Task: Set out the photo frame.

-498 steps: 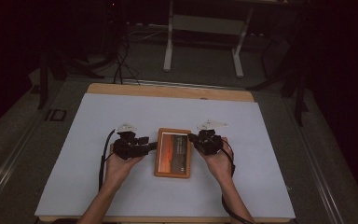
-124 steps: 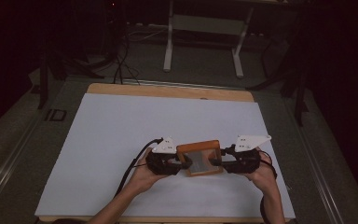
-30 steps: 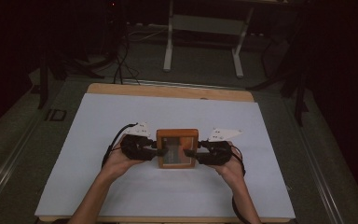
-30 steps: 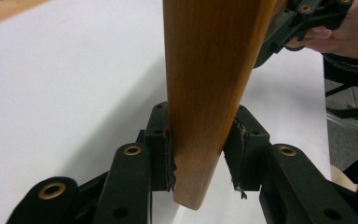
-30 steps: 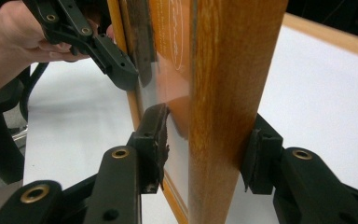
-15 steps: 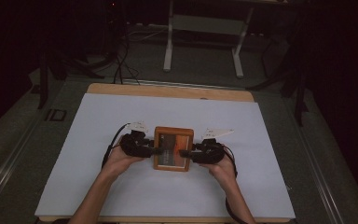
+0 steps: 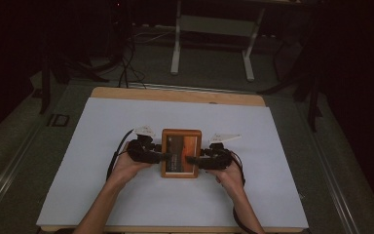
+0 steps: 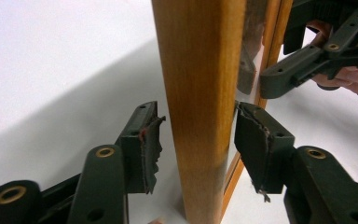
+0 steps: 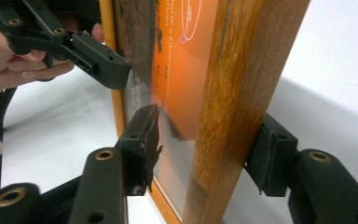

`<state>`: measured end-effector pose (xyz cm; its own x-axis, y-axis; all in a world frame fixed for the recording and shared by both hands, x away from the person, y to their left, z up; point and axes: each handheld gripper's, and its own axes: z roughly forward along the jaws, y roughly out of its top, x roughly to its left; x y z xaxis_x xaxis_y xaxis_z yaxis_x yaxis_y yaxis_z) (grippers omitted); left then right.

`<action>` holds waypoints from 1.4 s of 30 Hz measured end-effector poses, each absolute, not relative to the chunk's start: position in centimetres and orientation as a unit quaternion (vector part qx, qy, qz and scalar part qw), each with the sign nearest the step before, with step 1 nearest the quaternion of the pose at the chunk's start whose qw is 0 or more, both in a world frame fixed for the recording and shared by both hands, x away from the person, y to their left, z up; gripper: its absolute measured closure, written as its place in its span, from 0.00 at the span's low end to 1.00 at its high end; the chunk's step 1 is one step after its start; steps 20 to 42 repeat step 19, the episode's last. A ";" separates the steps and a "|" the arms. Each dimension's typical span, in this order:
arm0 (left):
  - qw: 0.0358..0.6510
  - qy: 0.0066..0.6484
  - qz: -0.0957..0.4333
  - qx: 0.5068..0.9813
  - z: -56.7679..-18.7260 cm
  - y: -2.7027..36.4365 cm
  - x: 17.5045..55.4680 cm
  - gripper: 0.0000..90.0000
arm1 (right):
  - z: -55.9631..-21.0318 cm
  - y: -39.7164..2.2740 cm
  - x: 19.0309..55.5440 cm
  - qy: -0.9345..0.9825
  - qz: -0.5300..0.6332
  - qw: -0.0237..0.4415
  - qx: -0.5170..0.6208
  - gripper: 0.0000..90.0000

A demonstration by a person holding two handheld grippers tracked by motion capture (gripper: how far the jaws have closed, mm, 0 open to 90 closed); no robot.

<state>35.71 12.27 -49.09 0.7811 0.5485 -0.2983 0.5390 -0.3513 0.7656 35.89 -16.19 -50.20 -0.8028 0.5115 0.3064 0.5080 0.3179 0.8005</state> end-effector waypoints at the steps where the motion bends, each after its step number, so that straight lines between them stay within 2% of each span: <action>1: 0.461 0.333 0.007 0.823 -49.1 12.4 35.7 0.53 | -50.2 -16.2 35.9 0.812 0.493 0.000 0.313 0.51; 6: 0.466 0.343 0.007 0.816 -49.0 13.0 35.9 0.48 | -49.6 -16.7 35.7 0.812 0.498 0.000 0.304 0.47; 11: 0.467 0.343 0.007 0.815 -48.6 13.7 35.7 0.47 | -48.8 -17.7 35.5 0.812 0.502 0.006 0.299 0.45; 15: 0.494 0.336 -0.006 0.802 -47.5 15.1 35.1 0.47 | -47.7 -19.1 35.2 0.810 0.508 0.017 0.293 0.44; 18: 0.502 0.335 0.007 0.797 -46.3 16.2 34.5 0.47 | -46.9 -20.8 35.0 0.804 0.514 0.032 0.298 0.44; 42: 0.502 0.335 0.007 0.797 -46.3 16.2 34.5 0.47 | -46.9 -20.8 35.0 0.804 0.514 0.032 0.298 0.44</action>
